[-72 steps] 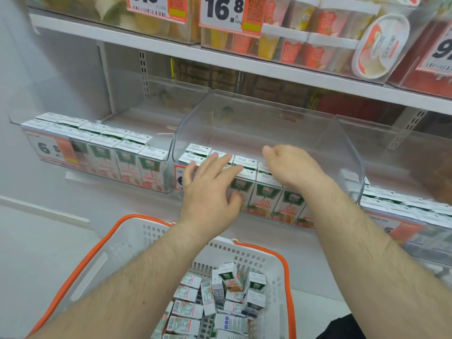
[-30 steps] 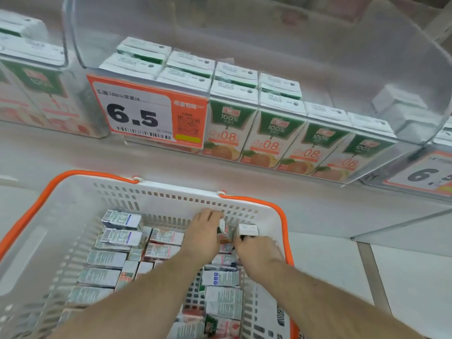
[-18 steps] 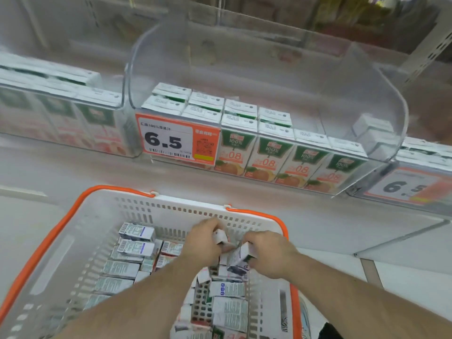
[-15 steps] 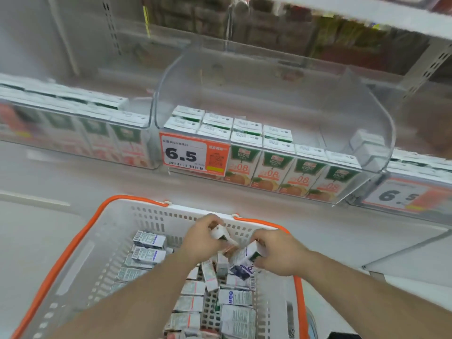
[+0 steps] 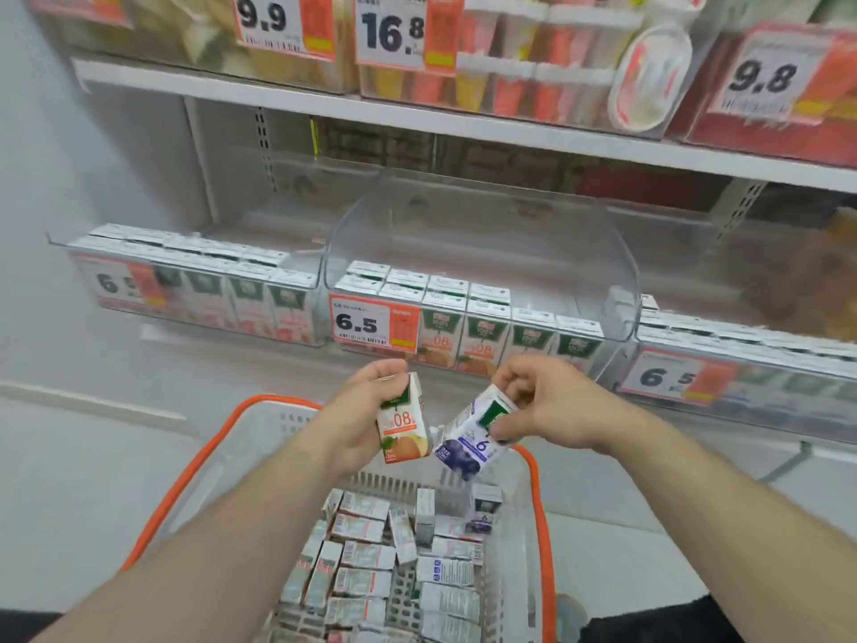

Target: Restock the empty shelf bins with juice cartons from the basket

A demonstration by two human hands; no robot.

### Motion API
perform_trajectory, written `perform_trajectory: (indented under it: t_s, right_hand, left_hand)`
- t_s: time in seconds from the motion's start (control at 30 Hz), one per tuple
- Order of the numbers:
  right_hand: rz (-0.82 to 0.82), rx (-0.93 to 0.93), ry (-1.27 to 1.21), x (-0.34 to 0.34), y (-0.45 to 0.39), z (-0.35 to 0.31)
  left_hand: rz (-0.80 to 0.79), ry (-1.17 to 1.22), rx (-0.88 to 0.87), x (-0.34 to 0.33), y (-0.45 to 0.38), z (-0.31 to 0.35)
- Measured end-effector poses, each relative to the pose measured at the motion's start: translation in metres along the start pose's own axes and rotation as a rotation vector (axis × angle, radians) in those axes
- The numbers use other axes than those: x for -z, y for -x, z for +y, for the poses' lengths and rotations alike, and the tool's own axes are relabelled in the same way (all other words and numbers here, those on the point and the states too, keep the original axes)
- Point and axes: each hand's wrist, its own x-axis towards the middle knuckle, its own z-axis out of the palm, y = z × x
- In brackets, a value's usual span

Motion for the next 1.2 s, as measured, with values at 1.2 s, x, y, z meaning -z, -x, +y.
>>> perform_trajectory:
  t_s: [1.2]
  right_hand:
    - [1.202, -0.082, -0.238, 0.17, 0.013, 0.078]
  left_hand:
    - [-0.166, -0.715, -0.484, -0.21, 0.002, -0.006]
